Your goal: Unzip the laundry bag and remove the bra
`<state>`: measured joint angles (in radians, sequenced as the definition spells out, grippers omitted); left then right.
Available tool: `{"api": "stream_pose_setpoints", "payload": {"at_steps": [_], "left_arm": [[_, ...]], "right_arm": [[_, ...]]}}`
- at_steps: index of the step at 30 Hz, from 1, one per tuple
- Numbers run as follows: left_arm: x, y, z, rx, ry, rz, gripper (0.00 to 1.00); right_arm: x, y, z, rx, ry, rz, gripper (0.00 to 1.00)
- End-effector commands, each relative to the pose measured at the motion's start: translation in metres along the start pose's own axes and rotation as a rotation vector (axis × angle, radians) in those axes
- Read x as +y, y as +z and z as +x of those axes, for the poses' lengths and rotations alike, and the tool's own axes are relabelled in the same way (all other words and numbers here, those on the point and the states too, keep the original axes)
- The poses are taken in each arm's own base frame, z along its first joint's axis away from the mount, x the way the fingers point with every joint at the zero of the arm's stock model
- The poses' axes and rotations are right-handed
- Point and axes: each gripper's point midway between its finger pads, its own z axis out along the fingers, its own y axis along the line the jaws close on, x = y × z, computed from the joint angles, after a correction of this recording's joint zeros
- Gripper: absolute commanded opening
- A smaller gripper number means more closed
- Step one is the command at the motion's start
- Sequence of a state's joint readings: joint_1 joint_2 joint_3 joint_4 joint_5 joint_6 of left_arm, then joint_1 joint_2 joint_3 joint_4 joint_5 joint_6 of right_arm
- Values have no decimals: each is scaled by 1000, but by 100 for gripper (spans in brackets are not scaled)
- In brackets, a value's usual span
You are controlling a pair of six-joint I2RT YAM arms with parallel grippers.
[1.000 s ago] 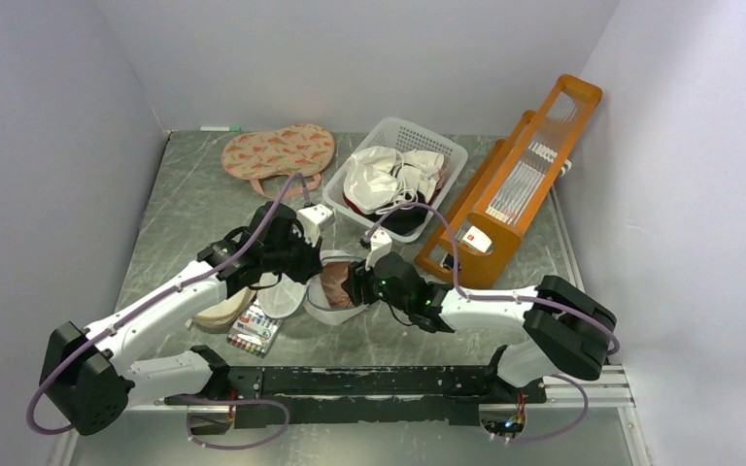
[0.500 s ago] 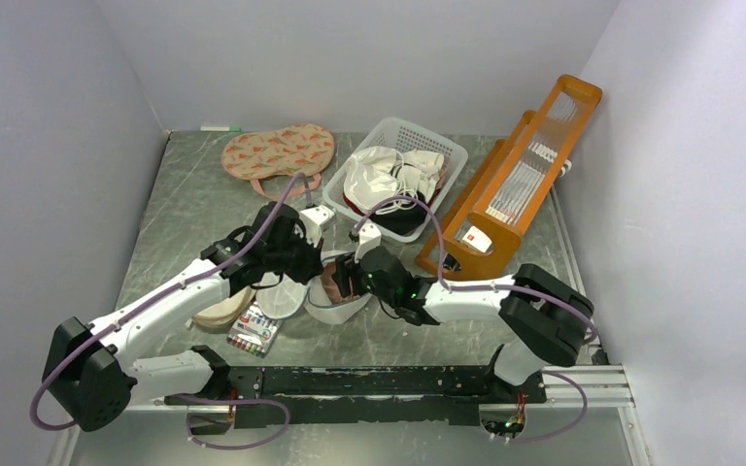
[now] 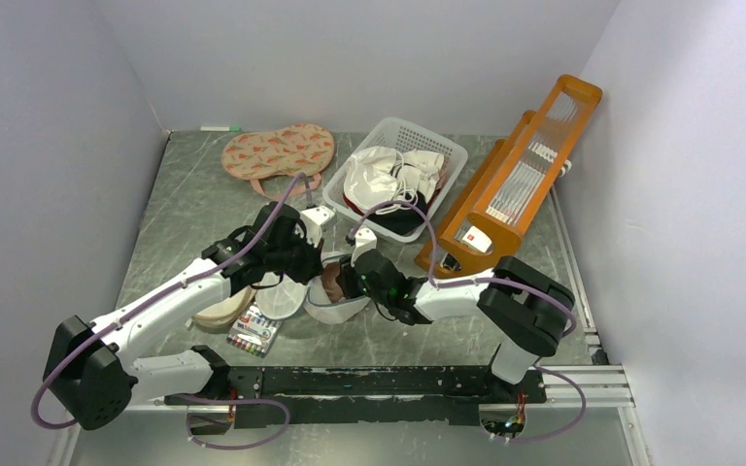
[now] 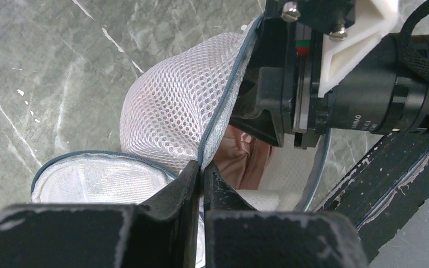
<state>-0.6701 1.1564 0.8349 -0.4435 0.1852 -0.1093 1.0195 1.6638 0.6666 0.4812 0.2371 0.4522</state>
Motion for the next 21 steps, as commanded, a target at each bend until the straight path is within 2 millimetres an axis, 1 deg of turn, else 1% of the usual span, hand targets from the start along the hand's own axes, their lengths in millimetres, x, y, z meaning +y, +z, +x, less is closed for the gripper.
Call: {"api": "stream_pose_setpoints", "payload": {"at_steps": [1,3,6,7,10,14,16,19,20,21], "left_arm": [[-3,-2,-14,-31,8,11,14],[-2,-2,-13,-28,7,8,13],[-2,-2,-13,-28,7,6,13],[-2,-3,-14,-32,8,6,13],[-1,-3,-14,-38,7,-1,14],[-1,-2,-13,-29,9,2,13],[-2,-1,-13,-27,9,4,13],[-1,-3,-15,-34,9,1,13],[-1,-4,-15,-38,9,-1,13],[-1,-5,-16,-43,9,-2,14]], "right_arm": [[20,-9,-15,-19,65,-77,20],[26,-19,-27,-35,84,-102,11],[37,-36,-44,-71,119,-164,5],[40,-43,-51,-87,128,-181,0],[46,-57,-65,-110,137,-208,0],[46,-72,-77,-137,151,-217,0],[45,-78,-79,-148,158,-219,0],[34,-78,-69,-145,163,-179,0],[29,-75,-64,-136,164,-157,1],[26,-73,-60,-128,160,-137,7]]}}
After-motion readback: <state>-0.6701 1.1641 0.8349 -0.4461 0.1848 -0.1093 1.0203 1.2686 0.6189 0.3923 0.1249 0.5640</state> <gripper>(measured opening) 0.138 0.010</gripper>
